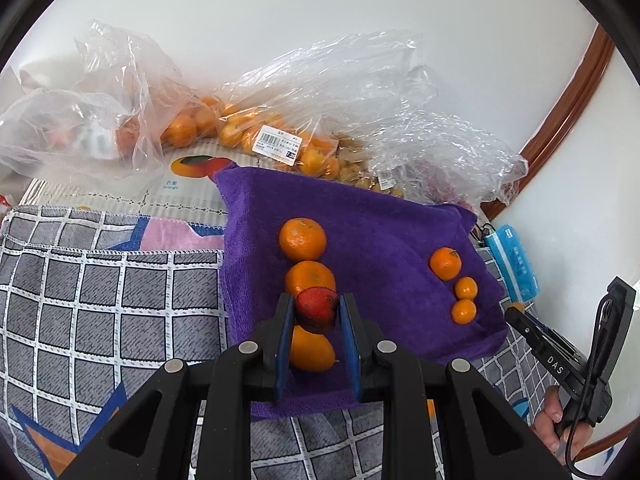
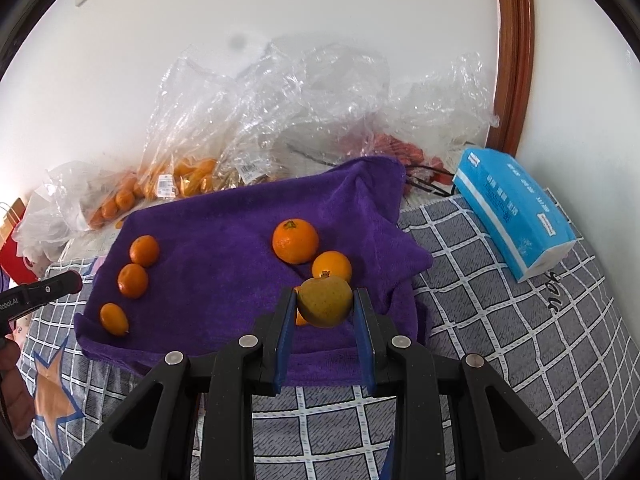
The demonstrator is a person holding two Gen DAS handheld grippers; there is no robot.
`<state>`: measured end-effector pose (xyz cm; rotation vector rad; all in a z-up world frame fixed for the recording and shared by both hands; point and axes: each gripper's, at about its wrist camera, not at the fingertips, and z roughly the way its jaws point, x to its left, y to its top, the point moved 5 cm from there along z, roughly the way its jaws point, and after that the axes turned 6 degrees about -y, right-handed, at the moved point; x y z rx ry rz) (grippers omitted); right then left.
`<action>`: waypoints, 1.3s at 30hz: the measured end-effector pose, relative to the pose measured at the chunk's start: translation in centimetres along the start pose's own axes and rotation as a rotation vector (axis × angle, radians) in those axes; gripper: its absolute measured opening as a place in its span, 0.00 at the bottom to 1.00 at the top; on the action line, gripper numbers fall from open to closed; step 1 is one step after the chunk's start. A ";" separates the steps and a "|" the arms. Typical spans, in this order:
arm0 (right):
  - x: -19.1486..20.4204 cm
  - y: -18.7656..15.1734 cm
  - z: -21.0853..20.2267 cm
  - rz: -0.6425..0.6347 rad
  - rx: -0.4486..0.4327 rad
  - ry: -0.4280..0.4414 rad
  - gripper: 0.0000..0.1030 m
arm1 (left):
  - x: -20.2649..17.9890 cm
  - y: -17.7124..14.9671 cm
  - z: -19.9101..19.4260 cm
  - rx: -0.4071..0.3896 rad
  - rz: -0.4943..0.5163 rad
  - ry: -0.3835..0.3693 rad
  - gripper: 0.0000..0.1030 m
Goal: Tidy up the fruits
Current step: 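Lower both held fruits onto the purple towel and open both grippers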
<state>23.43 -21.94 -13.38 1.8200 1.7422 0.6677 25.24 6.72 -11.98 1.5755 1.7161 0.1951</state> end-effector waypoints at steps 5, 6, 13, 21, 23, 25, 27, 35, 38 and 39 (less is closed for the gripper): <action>-0.1 -0.5 1.8 0.003 0.027 -0.001 0.28 | 0.5 -0.1 1.4 0.027 -0.005 0.012 0.21; -0.2 -0.7 2.2 0.004 0.033 0.000 0.28 | 0.5 -0.1 1.7 0.031 -0.004 0.012 0.21; -0.2 -1.4 4.1 0.004 0.064 -0.001 0.28 | 0.7 -0.6 3.3 0.058 0.006 0.017 0.21; -0.2 -1.6 4.7 -0.012 0.065 -0.003 0.28 | 1.1 -0.8 4.1 0.074 0.000 0.036 0.21; -0.2 -1.6 4.4 -0.013 0.064 -0.008 0.28 | 1.1 -0.9 4.1 0.074 0.000 0.029 0.21; -0.2 -1.6 4.0 -0.013 0.064 -0.011 0.34 | 1.1 -1.0 4.1 0.079 -0.001 0.031 0.21; -0.3 -1.6 3.3 -0.008 0.054 -0.016 0.40 | 1.1 -0.9 4.1 0.078 0.001 0.030 0.21; 0.5 -1.6 0.0 0.011 0.024 -0.007 0.41 | 1.1 -0.9 1.4 0.038 -0.012 0.006 0.31; 1.5 -1.9 -1.0 0.013 0.023 0.013 0.41 | 1.4 -1.0 0.0 0.027 -0.015 0.010 0.34; 1.9 -2.0 -1.3 0.012 0.024 0.024 0.41 | 1.5 -1.1 -0.5 0.021 -0.017 0.008 0.35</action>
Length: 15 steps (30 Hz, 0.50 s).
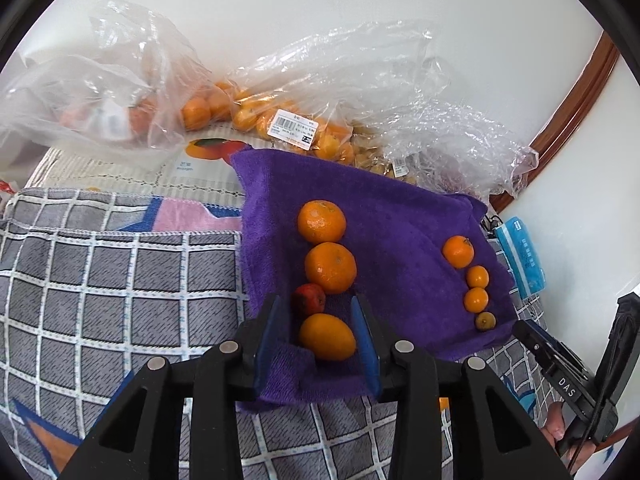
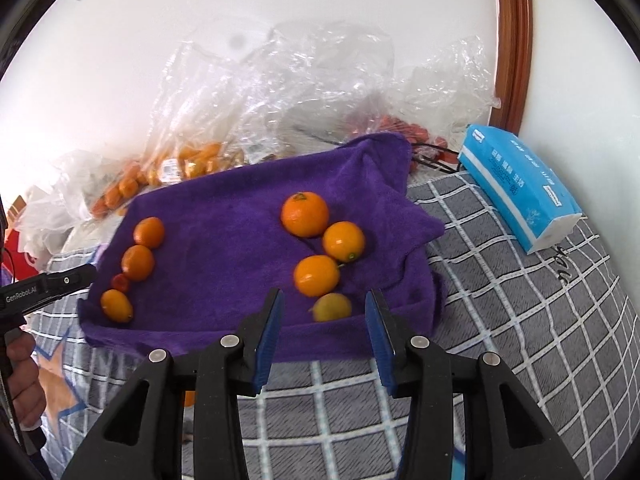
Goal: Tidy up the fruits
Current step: 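Lower both held fruits onto the purple towel and open both grippers, then grasp a large orange with the right gripper while the left grasps a yellow-green fruit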
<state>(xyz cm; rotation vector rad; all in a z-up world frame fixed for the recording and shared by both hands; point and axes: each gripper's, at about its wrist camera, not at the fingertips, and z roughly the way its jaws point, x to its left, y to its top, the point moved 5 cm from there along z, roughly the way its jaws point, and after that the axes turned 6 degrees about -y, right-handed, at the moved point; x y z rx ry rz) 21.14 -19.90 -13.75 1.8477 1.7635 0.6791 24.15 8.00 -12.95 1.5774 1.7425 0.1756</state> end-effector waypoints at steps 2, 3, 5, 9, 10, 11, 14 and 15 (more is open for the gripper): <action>0.8 -0.3 -0.5 -0.004 0.002 0.016 0.41 | 0.3 -0.3 -0.9 -0.009 -0.001 0.000 0.38; 1.4 -0.5 -0.7 -0.008 0.002 0.024 0.41 | 0.4 -0.5 -1.3 -0.013 0.001 0.002 0.38; 2.4 -0.8 -1.0 -0.018 0.007 0.042 0.41 | 0.9 -0.9 -2.1 -0.018 0.002 0.009 0.39; 4.8 -2.4 -0.8 -0.047 0.036 0.093 0.41 | 2.1 -2.0 -3.0 -0.012 -0.053 0.021 0.40; 5.4 -2.8 -0.7 -0.058 0.045 0.104 0.41 | 2.5 -2.3 -3.2 -0.011 -0.058 0.024 0.40; 6.2 -3.3 -0.4 -0.075 0.057 0.114 0.41 | 2.8 -2.6 -3.4 -0.009 -0.063 0.027 0.40; 7.7 -4.4 0.1 -0.097 0.082 0.134 0.41 | 3.8 -3.4 -3.8 -0.001 -0.074 0.034 0.40; 8.3 -4.7 0.3 -0.101 0.094 0.144 0.41 | 4.0 -3.6 -3.9 -0.001 -0.078 0.034 0.40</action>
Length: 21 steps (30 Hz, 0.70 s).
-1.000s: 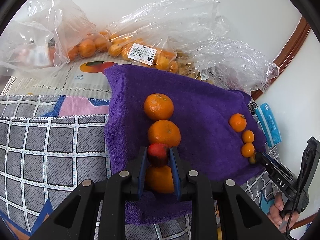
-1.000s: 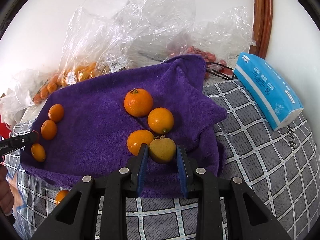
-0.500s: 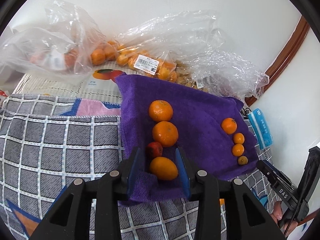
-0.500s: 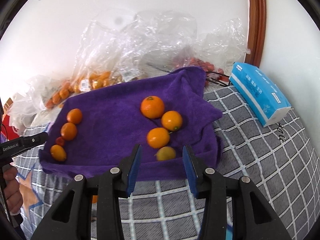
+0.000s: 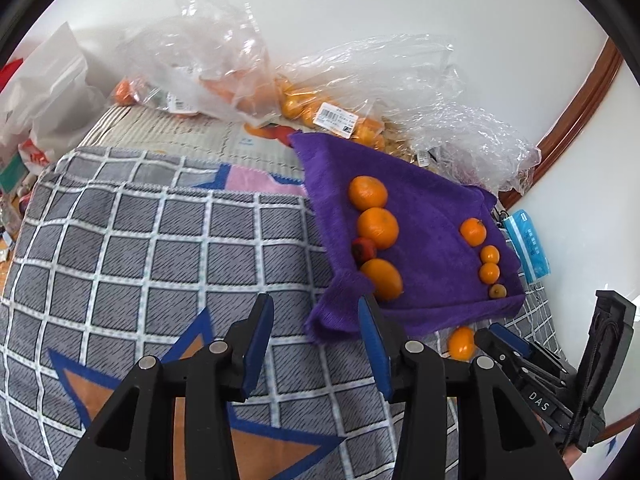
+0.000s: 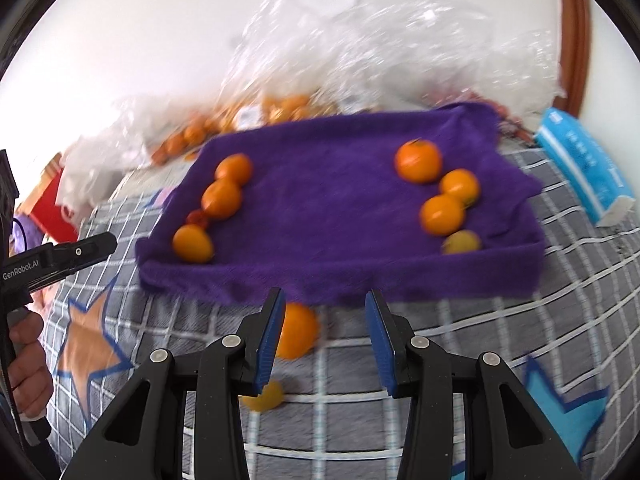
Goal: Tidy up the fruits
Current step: 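Grasp a large orange with the right gripper while the left grasps a yellow-green fruit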
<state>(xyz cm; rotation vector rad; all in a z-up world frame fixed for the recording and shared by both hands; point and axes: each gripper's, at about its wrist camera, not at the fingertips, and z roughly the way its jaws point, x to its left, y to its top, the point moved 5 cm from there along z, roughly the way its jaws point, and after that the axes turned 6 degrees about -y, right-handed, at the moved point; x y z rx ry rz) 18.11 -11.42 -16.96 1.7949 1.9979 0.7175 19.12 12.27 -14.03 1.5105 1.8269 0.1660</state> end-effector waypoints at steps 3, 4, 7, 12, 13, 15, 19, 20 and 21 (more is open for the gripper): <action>1.2 -0.5 0.9 -0.016 0.018 0.004 0.41 | 1.0 -0.6 -0.3 0.004 -0.018 0.000 0.41; 1.4 -0.7 1.1 -0.021 0.023 -0.001 0.41 | 1.2 -0.8 -0.4 0.008 -0.022 0.002 0.41; 1.9 -1.1 1.9 -0.037 0.033 -0.028 0.41 | 1.9 -1.2 -0.7 0.013 -0.026 0.007 0.41; 1.6 -1.8 2.7 -0.032 0.056 -0.045 0.32 | 2.5 -1.5 -1.4 0.007 -0.033 0.011 0.41; 1.6 -1.7 2.5 -0.031 0.051 -0.049 0.32 | 2.4 -1.5 -1.5 0.006 -0.032 0.010 0.41; 1.4 -1.4 1.7 -0.020 0.030 -0.047 0.32 | 2.2 -1.7 -1.6 0.007 -0.023 0.010 0.41; 1.1 -0.6 -0.5 -0.010 -0.021 -0.051 0.32 | 1.3 -2.9 -1.1 0.028 0.004 0.016 0.41; 1.1 -0.5 -0.9 -0.010 -0.032 -0.055 0.32 | 1.2 -3.4 -0.9 0.033 0.014 0.020 0.41; 0.8 -0.4 -1.5 -0.009 -0.044 -0.058 0.32 | 1.0 -4.0 -0.6 0.042 0.024 0.030 0.41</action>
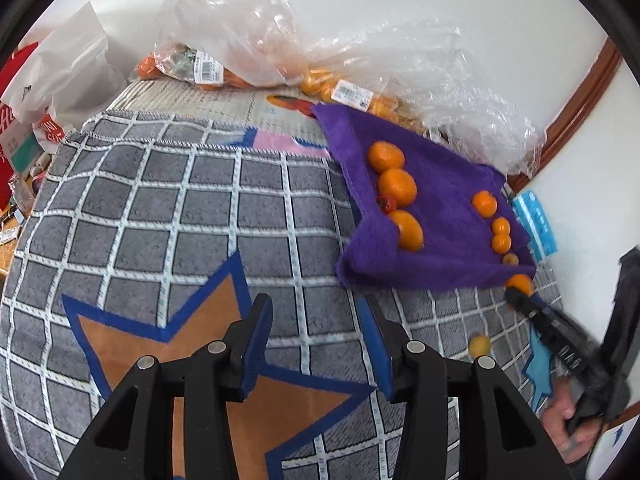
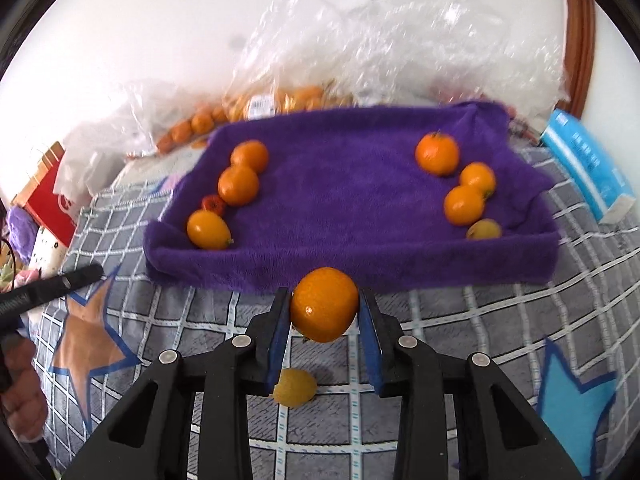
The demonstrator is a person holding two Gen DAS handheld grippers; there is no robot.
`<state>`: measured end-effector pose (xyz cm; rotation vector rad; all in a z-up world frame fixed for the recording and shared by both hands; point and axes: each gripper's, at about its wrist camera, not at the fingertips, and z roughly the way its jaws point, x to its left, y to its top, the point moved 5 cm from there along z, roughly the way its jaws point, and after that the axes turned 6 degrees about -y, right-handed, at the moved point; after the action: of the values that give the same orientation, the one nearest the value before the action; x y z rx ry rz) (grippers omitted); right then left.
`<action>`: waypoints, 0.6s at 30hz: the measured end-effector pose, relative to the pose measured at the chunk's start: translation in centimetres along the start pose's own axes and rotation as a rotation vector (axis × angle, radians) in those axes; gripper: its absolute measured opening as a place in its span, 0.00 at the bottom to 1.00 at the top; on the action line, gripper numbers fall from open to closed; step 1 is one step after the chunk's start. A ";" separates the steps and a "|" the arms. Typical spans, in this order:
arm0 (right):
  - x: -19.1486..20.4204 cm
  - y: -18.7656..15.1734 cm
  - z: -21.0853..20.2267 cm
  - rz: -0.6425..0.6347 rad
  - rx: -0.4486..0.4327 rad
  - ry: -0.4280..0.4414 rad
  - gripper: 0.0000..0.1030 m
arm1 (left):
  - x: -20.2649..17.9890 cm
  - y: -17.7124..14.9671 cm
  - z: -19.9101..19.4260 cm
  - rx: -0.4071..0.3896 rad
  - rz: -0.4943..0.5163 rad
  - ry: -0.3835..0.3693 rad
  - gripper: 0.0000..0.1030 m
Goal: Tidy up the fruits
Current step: 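Grasp a large orange with the right gripper while the left grasps a yellow-green fruit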
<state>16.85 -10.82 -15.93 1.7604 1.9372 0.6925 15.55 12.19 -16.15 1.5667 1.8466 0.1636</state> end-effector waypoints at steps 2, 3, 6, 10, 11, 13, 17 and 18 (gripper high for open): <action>-0.6 0.1 -0.9 0.001 -0.014 -0.006 0.32 | -0.3 -1.1 0.5 0.015 0.011 0.020 0.41; -0.9 0.1 -1.2 0.003 -0.021 -0.012 0.32 | -0.5 -1.7 0.8 0.022 0.015 0.024 0.41; -2.7 -0.2 -2.2 0.015 -0.034 -0.036 0.32 | -1.2 -3.4 1.1 0.025 0.044 0.040 0.41; -5.0 -0.7 -3.2 0.047 -0.040 -0.062 0.32 | -2.0 -5.0 0.4 -0.020 0.115 0.078 0.43; -5.7 -0.9 -3.6 0.056 -0.041 -0.066 0.32 | -2.1 -5.4 0.3 -0.025 0.119 0.079 0.48; -6.6 -1.3 -4.1 0.064 -0.046 -0.070 0.32 | -2.4 -5.8 0.1 -0.020 0.130 0.072 0.53; -8.5 -2.2 -4.7 0.070 -0.044 -0.103 0.32 | -3.3 -6.5 0.1 0.015 0.164 0.094 0.53; -8.7 -2.3 -4.8 0.074 -0.045 -0.106 0.32 | -3.6 -6.6 0.1 0.019 0.164 0.093 0.53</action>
<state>12.92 -20.04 -13.77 1.8114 1.7811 0.6495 10.28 7.20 -18.10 1.7508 1.7931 0.2985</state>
